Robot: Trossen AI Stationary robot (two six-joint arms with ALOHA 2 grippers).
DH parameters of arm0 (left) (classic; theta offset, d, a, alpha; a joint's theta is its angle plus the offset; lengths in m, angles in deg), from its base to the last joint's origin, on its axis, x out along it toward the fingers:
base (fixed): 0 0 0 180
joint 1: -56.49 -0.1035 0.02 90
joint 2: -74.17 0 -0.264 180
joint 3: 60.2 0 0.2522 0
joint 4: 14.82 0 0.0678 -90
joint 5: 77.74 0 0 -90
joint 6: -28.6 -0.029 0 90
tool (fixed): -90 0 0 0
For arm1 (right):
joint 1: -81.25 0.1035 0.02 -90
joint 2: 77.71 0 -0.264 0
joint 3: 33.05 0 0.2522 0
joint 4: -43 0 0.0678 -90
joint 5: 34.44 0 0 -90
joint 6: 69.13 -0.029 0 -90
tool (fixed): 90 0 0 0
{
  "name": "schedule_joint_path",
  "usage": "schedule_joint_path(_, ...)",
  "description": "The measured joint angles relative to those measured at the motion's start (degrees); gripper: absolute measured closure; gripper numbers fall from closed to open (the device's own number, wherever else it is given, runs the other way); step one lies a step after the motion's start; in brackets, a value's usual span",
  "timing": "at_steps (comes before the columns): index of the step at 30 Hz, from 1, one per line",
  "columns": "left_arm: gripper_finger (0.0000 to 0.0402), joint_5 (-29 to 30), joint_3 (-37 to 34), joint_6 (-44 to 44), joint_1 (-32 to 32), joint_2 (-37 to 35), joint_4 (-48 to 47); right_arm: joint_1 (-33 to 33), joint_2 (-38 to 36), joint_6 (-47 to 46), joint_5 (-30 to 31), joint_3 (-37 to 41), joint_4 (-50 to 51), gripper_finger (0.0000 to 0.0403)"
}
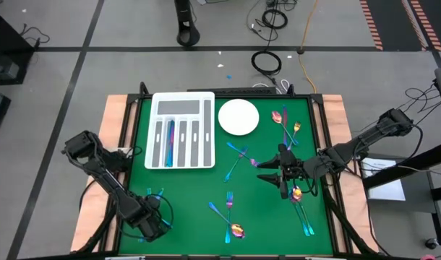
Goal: Sort silverware
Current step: Put the blue knife into the silverware tray
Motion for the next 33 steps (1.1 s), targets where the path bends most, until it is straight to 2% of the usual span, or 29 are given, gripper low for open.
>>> schedule_joint_path(4, 0.0274, 0.1, -0.1, -2.5, -0.5, 0.0, 0.2, 0.0, 0.0, 0.0, 0.0, 0.0, 0.0, 0.0232)
schedule_joint_path(16, 0.0346, 1.2, -0.1, -4.2, -0.7, 0.0, 0.1, 0.0, 0.0, 0.0, 0.0, 0.0, 0.0, 0.0232)
schedule_joint_path(24, 0.0349, 1.0, -3.5, -4.6, -0.7, -0.3, 4.3, 0.0, 0.0, 0.0, 0.0, 0.0, 0.0, 0.0232)
schedule_joint_path(33, 0.0349, 0.7, -3.7, -4.5, -0.7, -0.2, 4.4, 0.0, 0.0, 0.0, 0.0, 0.0, 0.0, 0.0232)
